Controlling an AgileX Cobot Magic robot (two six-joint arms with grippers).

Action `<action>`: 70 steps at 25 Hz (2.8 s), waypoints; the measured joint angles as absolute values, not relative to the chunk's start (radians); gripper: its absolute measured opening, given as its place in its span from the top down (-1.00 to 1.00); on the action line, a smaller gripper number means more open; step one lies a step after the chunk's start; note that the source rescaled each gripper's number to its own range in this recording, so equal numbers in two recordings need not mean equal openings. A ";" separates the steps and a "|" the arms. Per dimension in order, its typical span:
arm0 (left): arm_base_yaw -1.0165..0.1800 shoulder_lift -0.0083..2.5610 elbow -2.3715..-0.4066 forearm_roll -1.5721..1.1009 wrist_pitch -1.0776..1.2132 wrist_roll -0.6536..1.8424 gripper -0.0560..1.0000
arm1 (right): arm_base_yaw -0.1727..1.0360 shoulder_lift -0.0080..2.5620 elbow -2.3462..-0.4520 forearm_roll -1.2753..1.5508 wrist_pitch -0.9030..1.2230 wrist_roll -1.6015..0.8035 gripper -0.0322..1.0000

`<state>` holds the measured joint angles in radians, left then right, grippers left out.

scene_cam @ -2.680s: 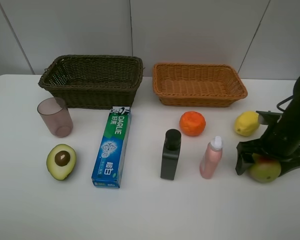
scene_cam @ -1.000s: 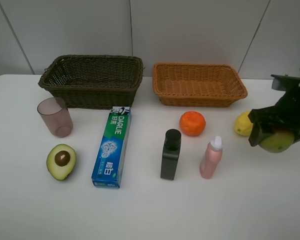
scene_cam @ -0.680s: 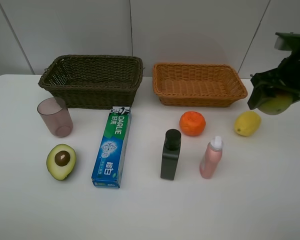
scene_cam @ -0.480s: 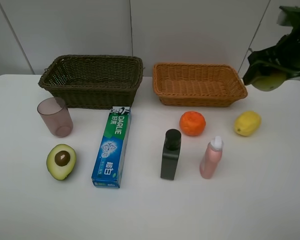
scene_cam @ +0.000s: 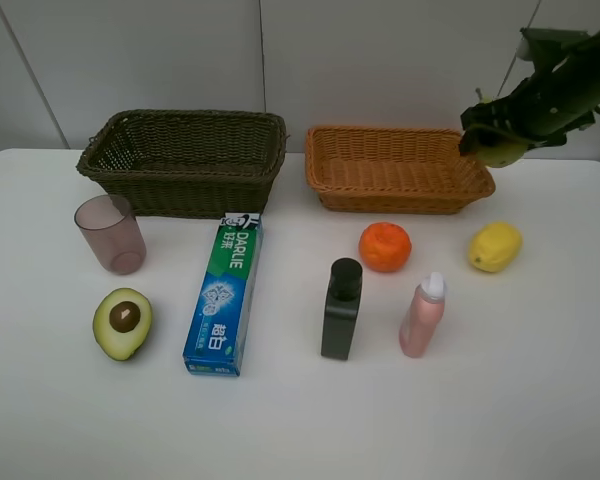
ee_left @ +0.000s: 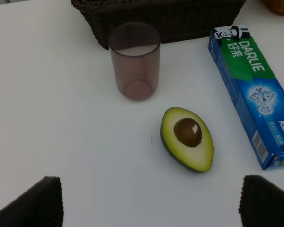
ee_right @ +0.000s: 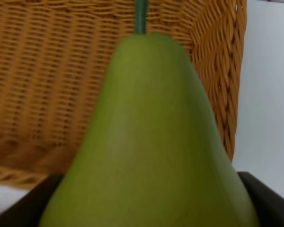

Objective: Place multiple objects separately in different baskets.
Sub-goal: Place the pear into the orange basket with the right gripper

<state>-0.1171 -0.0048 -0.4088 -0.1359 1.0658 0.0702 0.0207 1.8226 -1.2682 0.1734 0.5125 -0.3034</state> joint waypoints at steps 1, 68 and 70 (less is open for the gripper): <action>-0.117 -0.005 -0.409 -0.136 1.066 0.070 -0.96 | 0.021 1.850 -1.278 0.173 0.495 -0.303 -0.19; -0.117 -0.005 -0.409 -0.136 1.066 0.070 -0.96 | 0.115 2.109 -1.485 0.235 0.334 -0.300 -0.82; -0.117 -0.005 -0.409 -0.136 1.066 0.070 -0.96 | 0.115 2.088 -1.485 0.232 0.369 -0.300 -0.82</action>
